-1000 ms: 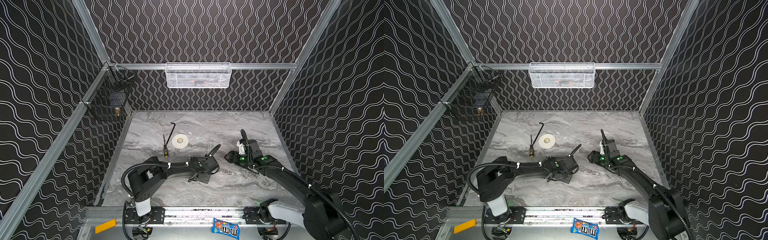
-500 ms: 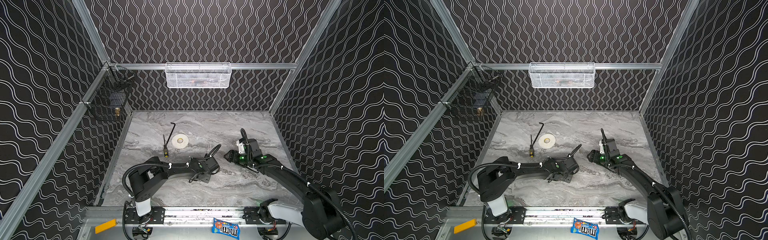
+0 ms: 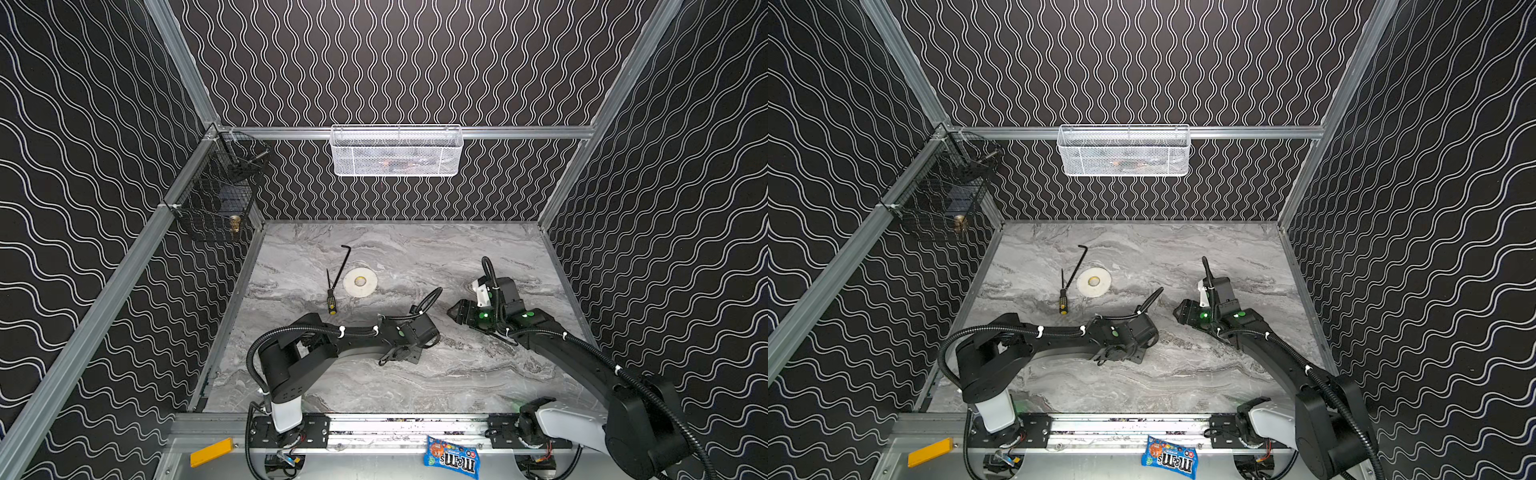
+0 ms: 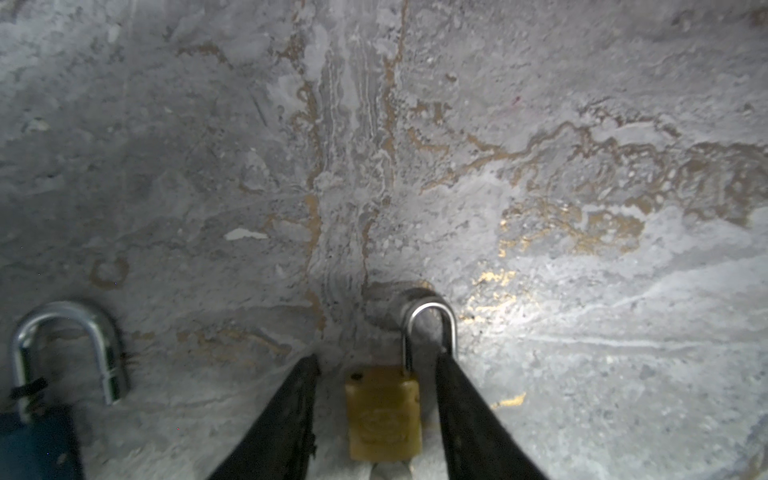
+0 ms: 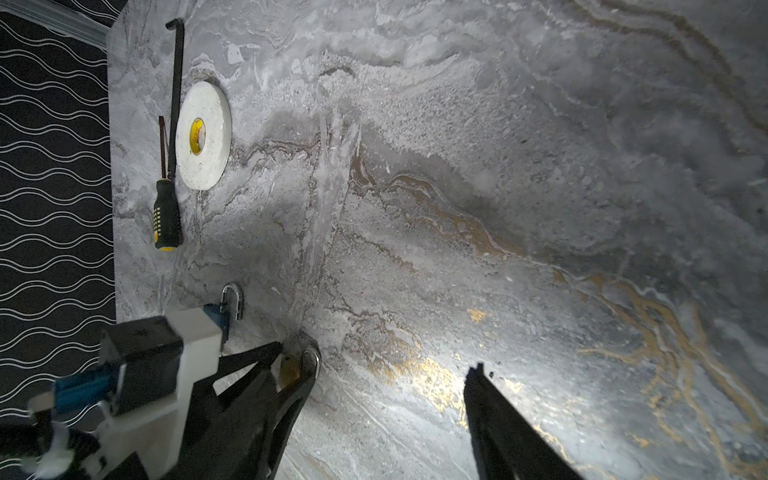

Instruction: Unlock with the key

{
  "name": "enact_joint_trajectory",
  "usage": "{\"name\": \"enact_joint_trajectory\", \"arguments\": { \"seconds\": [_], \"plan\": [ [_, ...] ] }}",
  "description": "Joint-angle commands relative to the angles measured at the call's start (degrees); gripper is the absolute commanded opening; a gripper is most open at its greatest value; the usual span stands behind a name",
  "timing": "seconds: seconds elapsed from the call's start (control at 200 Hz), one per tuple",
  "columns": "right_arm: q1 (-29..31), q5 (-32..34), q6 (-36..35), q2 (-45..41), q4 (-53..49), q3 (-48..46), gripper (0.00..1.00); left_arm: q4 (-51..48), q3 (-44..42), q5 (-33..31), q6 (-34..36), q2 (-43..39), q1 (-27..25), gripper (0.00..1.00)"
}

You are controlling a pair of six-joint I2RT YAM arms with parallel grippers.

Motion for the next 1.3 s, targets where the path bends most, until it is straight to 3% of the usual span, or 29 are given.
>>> {"name": "enact_joint_trajectory", "arguments": {
  "seconds": [0.0, 0.35, 0.576, 0.726, 0.841, 0.971, 1.086, 1.181, 1.291],
  "plan": [
    [-0.03, -0.29, 0.45, -0.38, 1.70, -0.02, 0.73, -4.70, -0.60, 3.82, 0.40, 1.14, 0.06, 0.57],
    [-0.11, 0.06, 0.38, -1.05, 1.26, 1.10, 0.72, -4.40, 2.17, 5.98, 0.05, -0.92, 0.59, 0.64],
    [-0.58, 0.35, 0.36, -2.08, 0.42, 3.06, 0.73, -5.89, 3.42, 5.15, -0.39, -6.76, 2.26, 0.70],
    [-1.91, 4.92, 0.27, -3.21, -0.14, 5.29, 0.74, -5.61, 2.55, 2.62, -0.15, -14.28, 5.86, 0.85],
    [-4.55, 10.59, 0.71, -3.93, -0.84, 7.80, 0.82, -5.31, 1.29, -0.99, 1.04, -20.72, 12.41, 0.98],
    [-8.55, 17.94, 1.79, -5.67, 4.52, 6.68, 0.99, -4.80, 0.03, -6.95, 4.98, -25.76, 23.01, 0.99],
    [-13.20, 23.16, 2.42, -5.34, 9.99, 4.62, 0.99, -6.02, 0.46, -12.84, 7.33, -27.15, 34.12, 0.99],
    [-16.87, 27.20, 1.28, -3.68, 14.54, 2.37, 0.99, -0.51, -2.01, -17.37, 13.97, -27.38, 41.96, 0.99],
    [-19.81, 35.35, -2.89, -4.33, 24.17, -3.90, 0.99, 3.23, -5.29, -22.34, 16.61, -27.21, 50.31, 0.99]
  ]
}}
